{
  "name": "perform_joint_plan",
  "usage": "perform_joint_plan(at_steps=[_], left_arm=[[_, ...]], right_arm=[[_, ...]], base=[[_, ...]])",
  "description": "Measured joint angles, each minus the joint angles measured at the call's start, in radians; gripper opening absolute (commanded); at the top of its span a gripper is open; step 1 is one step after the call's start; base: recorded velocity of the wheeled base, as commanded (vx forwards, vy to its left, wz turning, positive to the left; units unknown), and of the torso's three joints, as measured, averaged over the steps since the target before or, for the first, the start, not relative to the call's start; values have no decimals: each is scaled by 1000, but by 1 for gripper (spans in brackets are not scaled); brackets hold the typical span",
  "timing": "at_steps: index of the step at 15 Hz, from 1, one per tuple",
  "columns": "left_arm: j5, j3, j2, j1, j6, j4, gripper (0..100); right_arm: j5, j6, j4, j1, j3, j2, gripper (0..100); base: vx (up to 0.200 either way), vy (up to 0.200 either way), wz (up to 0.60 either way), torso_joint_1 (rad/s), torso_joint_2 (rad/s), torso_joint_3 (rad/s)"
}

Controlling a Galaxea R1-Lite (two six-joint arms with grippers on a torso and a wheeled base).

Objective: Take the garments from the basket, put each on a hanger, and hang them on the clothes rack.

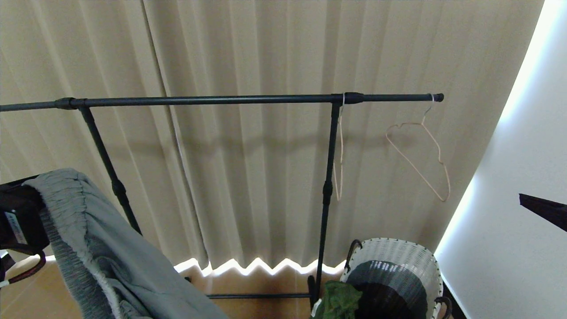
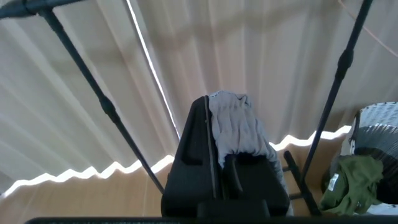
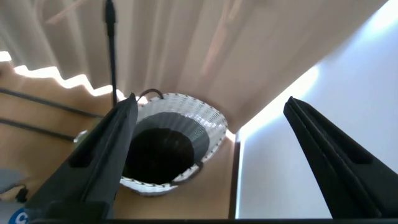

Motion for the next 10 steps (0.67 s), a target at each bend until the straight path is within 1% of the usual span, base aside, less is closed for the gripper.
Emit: perform_joint_plan(at_steps=[5,10], left_arm=[[-2,3,-1,18,1,0,0],[-3,3,-2,17,8,0,0]], right_arm=[[1,0,-2,0,0,1,100],[1,0,-2,0,-1,1,100]], base=[[0,0,0,0,0,0],[200,0,0,0,0,3]])
